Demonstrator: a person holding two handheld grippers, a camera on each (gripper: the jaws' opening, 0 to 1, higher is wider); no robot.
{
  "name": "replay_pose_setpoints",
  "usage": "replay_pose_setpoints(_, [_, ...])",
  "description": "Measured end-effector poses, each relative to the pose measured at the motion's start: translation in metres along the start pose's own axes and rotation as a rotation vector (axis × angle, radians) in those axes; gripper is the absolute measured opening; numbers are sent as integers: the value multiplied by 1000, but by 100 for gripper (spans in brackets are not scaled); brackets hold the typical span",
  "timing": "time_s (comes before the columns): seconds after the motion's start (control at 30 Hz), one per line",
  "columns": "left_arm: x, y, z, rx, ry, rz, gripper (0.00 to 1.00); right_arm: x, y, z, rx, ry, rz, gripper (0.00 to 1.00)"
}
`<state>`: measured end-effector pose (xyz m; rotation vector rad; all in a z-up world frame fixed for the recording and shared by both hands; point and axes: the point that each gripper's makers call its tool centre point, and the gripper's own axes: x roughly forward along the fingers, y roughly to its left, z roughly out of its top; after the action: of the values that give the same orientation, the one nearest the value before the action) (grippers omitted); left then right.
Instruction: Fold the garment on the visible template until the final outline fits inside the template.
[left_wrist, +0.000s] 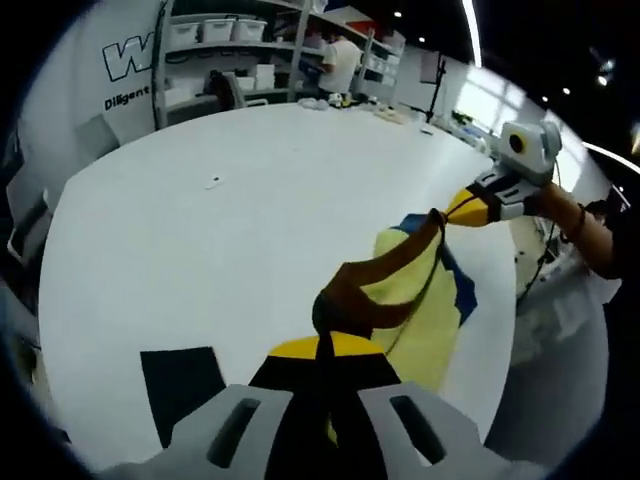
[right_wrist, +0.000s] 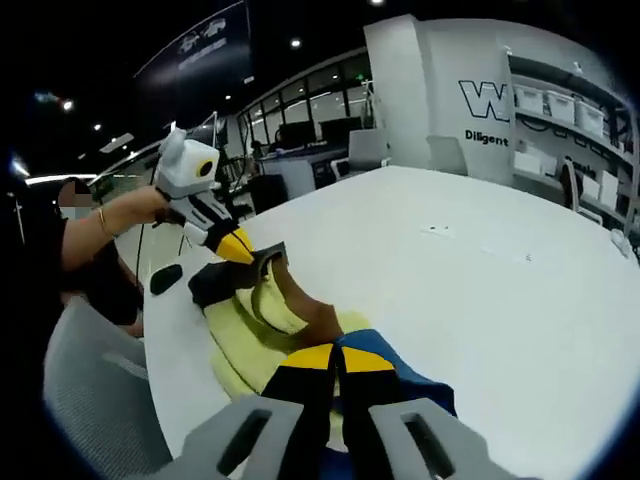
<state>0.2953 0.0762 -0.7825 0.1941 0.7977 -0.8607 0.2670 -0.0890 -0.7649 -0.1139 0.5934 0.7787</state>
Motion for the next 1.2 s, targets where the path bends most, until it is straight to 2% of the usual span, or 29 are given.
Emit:
replay_pose_setpoints(0.1, [-1,10,6,-15,-7,41,0,4,-6,9,-23,8,-17,0])
replay_pose_setpoints(0.2, [-4,24,12,-43,0,122,0,10,-12,22,-27,2,-22,0])
replay_pose_setpoints(0.37, [-5,34,30,0,-28,176,0,21,-26,42,-75,15,-43,0])
replay_pose_setpoints(0.6, [-6,51,50,-14,-68,233,0,35,-50,65,-67,17,-75,0])
replay_pose_setpoints(0.7, [-5,66,66,-42,-97,254,0,40,-60,75,-59,6,-86,0])
replay_pose_setpoints(0.77, [-5,73,72,-34,-90,273,0,44,-69,78,-27,15,-96,0])
replay_pose_setpoints(0.9, [-4,84,90,-45,-131,280,0,51,-83,87,-23,10,-104,0])
replay_pose_setpoints(1.1, [15,100,102,-15,-105,303,0,66,-102,95,-17,10,-124,0])
replay_pose_setpoints(1.13, [16,98,101,-11,-105,306,0,67,-104,95,-16,11,-127,0])
replay_pose_setpoints(1.17, [20,101,102,-7,-100,320,0,73,-109,97,-13,9,-134,0])
replay_pose_setpoints(1.2, [25,113,104,-11,-96,331,0,76,-111,98,-14,8,-136,0])
